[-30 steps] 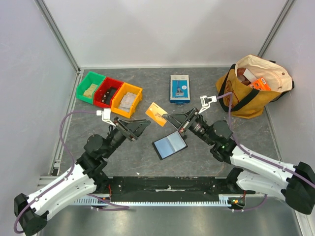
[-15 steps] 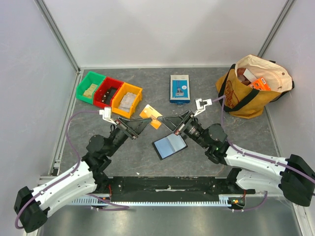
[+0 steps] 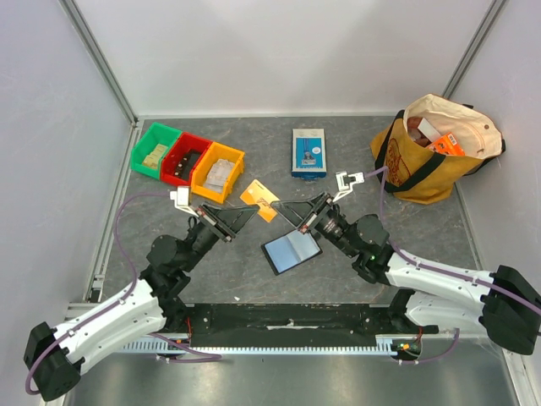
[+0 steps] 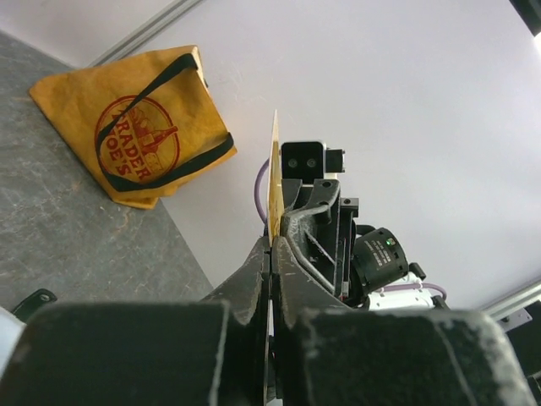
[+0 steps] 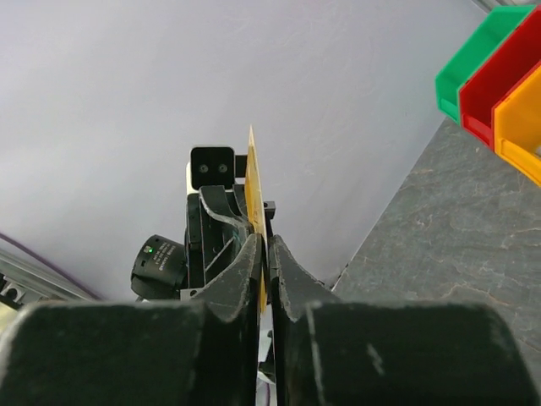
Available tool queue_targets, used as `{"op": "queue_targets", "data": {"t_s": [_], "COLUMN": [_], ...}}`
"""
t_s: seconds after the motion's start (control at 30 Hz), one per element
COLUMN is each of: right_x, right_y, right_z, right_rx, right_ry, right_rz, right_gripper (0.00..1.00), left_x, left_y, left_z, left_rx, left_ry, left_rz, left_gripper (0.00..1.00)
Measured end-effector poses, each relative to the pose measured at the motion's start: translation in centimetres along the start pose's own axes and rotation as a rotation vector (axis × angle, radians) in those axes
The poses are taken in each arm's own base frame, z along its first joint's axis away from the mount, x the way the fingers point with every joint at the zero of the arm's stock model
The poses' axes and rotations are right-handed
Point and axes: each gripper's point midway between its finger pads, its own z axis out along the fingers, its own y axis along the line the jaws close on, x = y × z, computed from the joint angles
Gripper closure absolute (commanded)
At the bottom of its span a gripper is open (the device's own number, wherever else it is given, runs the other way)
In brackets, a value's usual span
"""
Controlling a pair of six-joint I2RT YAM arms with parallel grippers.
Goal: Take the credit cards out of the card holder
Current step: Place the credit card in the storage box.
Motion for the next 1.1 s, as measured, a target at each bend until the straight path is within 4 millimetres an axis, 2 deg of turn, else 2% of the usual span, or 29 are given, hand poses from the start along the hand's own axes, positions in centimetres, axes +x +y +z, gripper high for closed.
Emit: {"op": "queue_targets", "data": {"t_s": [0.2,0.27,0.4,0.5,0.63,0.73,0.97,1.1], "right_x": [-0.1,-0.6,-1.2,-1.2,-1.1,-1.4,-2.3,-2.5], "right_y": [-1.2,-1.5,-2.4,-3.6,-5.6,-6.8,-8.0,-8.9], "right_z": [-0.9,-1.4,-2.5,-3.3,-4.4,-5.1,-6.7,-7.2], "right_rx": [0.073,0.101,0.161,0.219,0.315,0.381,0.442,0.472], "right_ry": [0.001,-0.007,-0.010,0.005,0.051,0.081,0.110,0.133], "right_rz": [-0.046,-0.081,-0.158,-0.222,-0.328,-0.419,-0.581,-0.654], "right_gripper": [0.29,0.21,0.09,0.03,0.02,0.02,0.02,0.02], "left_x": [-1.4,-2.4,-6.1,-9.5,-12.9,-16.4,-24.2,-28.1], "left_y": [1.5,2.5,5.2,8.2,12.1,15.0,20.3,23.0], "left_z": [-0.7,-0.8,-0.5,-0.9,-2.2,-3.2,-5.8,-6.2], "left_rx": [-0.083,-0.140,-0.269,-0.377,-0.518,-0.624,-0.790,-0.844], "left_ry": [-0.047,-0.060,-0.102,-0.134,-0.146,-0.167,-0.266,-0.298], "left_rz": [0.031,0.072,0.150,0.182,0.179,0.156,0.122,0.099], "left_gripper": [0.98,0.98,0.98,0.98,0.98,0.98,0.98,0.98]}}
